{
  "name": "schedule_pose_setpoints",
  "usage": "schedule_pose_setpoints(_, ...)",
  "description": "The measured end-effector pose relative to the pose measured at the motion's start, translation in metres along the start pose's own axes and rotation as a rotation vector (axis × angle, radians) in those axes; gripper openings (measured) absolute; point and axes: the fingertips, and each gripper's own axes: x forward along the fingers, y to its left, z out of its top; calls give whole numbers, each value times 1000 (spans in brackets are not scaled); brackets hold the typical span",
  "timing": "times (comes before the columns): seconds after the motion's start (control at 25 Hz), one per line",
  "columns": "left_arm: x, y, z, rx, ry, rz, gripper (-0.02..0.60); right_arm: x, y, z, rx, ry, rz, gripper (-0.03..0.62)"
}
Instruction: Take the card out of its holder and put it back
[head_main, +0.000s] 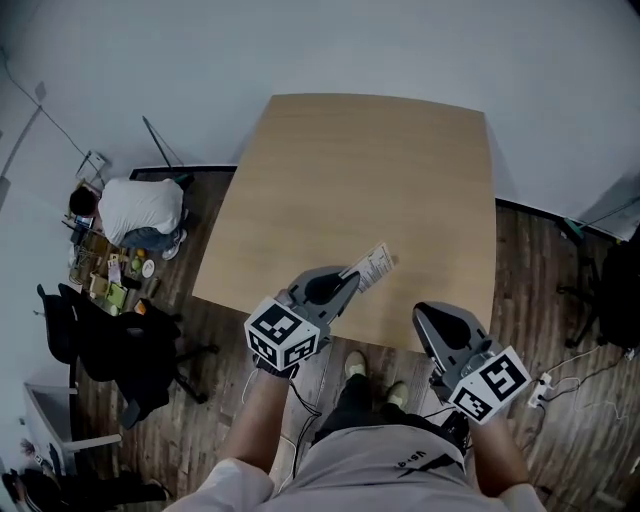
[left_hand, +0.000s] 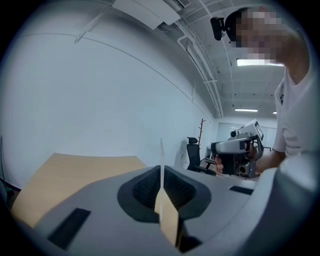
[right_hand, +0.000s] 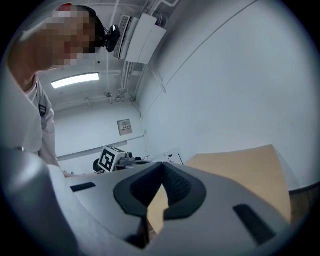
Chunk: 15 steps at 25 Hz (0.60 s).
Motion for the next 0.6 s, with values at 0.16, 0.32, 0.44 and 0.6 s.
schedule_pose_setpoints(0.16,23,34,-23,19,33,-63,25,24,-16,-11,16,0,-34,12)
schedule_pose_setpoints(0.32,46,60,-54,11,65,-108,25,43,-32,-26,21,18,-73,12)
schedule_pose_setpoints(0.44,60,75,-76,-7,76,-142,25,54,-45,-36,37,29,-99,12)
schedule_pose_setpoints(0.6,74,89,-104,-13,88,-187,25,64,-58,-49,58,43,-126,12)
